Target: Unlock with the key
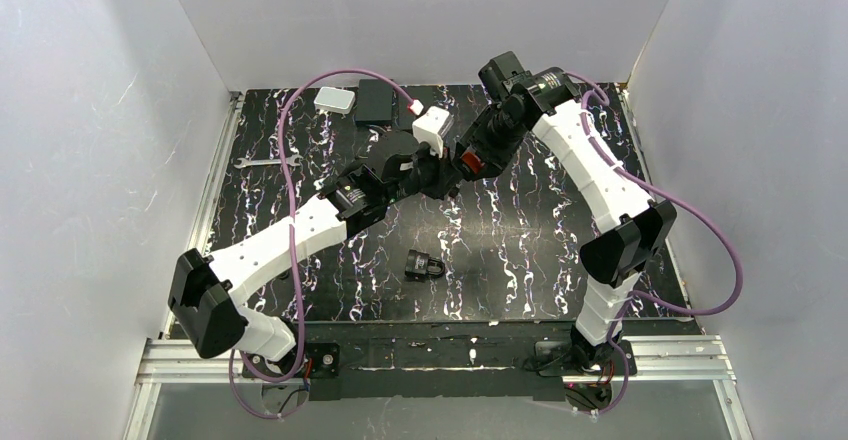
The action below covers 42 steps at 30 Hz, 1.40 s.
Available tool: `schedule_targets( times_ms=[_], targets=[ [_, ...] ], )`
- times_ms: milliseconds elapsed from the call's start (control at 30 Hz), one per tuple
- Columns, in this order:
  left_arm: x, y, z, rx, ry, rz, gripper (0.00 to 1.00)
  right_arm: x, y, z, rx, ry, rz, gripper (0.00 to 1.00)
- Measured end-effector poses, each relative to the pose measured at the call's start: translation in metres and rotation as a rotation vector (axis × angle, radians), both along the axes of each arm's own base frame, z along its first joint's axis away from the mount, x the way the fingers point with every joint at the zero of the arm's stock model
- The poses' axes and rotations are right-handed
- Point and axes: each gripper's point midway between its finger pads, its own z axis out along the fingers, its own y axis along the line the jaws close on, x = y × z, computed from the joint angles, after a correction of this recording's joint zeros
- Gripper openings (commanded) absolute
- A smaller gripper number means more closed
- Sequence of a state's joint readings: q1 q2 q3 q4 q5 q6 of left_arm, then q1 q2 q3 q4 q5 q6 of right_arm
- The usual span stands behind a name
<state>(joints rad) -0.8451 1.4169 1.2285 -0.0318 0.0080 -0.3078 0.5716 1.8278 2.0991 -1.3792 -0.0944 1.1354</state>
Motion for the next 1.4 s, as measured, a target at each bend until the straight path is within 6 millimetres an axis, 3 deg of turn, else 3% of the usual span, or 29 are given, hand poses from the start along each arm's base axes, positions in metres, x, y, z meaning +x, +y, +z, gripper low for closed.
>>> schedule_targets(
  times_ms=[133, 333, 600, 800, 1000, 1167, 1400],
  targets=[
    [0.0, 0.001, 0.001, 0.009, -0.014, -0.004, 0.01, 0.0, 0.001, 0.0, 0.005, 0.002, -0.006, 0.01],
    [0.0, 0.002, 0.003, 0.007, -0.017, -0.003, 0.39, 0.0, 0.003, 0.001, 0.016, 0.005, -0.004, 0.01],
    [-0.009, 0.011, 0.017, -0.019, -0.026, 0.002, 0.64, -0.002, 0.007, 0.003, 0.038, 0.014, 0.006, 0.01],
    [-0.023, 0.031, 0.035, -0.078, -0.04, 0.041, 0.72, -0.001, 0.008, 0.004, 0.044, 0.005, 0.008, 0.01],
    [-0.028, 0.047, 0.041, -0.144, -0.013, 0.097, 0.72, 0.0, 0.007, 0.007, 0.072, -0.044, 0.015, 0.01],
    [-0.023, 0.044, 0.04, -0.193, 0.034, 0.129, 0.72, -0.002, 0.005, 0.017, 0.101, -0.099, 0.024, 0.01],
    [-0.009, 0.023, 0.036, -0.275, 0.122, 0.161, 0.69, -0.001, 0.007, 0.027, 0.149, -0.159, 0.032, 0.01]
  ],
)
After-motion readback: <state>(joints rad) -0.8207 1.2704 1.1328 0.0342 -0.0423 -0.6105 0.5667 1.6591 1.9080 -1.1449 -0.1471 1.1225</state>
